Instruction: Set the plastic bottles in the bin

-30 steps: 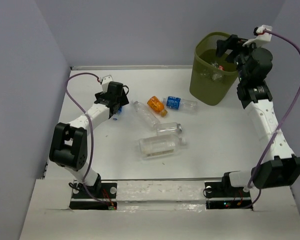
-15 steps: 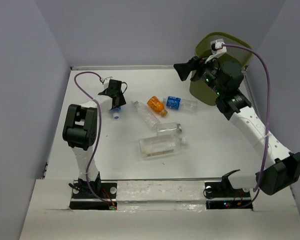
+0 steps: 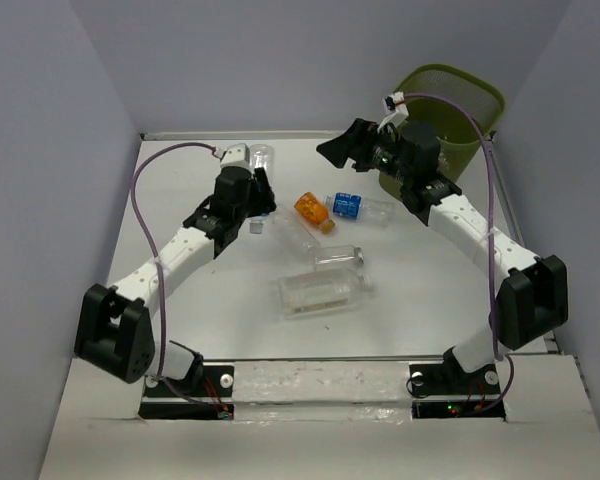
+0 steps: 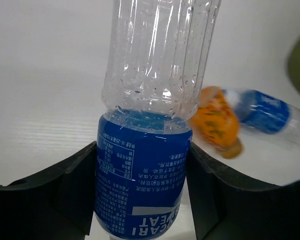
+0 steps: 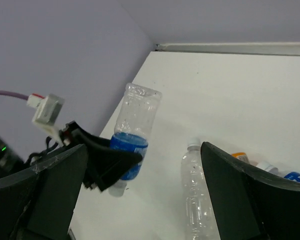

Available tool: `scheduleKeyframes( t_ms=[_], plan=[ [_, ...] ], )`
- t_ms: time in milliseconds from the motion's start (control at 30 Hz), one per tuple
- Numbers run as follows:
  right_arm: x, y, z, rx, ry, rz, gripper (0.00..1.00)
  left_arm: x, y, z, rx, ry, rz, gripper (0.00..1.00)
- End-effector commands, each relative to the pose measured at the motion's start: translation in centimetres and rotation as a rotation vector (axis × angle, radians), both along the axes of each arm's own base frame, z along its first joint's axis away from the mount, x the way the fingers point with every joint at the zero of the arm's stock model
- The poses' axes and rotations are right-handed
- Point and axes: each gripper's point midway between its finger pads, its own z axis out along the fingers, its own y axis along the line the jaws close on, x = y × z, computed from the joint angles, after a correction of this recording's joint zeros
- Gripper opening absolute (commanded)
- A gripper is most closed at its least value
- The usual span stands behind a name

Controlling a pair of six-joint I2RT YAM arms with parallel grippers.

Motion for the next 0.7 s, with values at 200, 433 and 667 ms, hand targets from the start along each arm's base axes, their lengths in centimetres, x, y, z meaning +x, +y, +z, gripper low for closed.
scheduleKeyframes(
  t_ms=[200, 433, 667],
  plan=[
    [-3.2, 5.4, 0.7, 0.135, 0.034, 0.244, 1.00, -9.1, -11.1, 6.0, -0.307, -0.197, -0.522, 0.59],
    [-3.2, 5.6, -3.5, 0.078, 0.123, 0.174, 1.00, -11.4, -12.3, 9.3, -0.328, -0.298, -0.620, 0.59],
    [-5.9, 7.6, -6.2, 0.018, 0.170, 0.217, 1.00, -12.2, -12.7, 10.8, -0.348, -0.352, -0.655, 0.60]
  ],
)
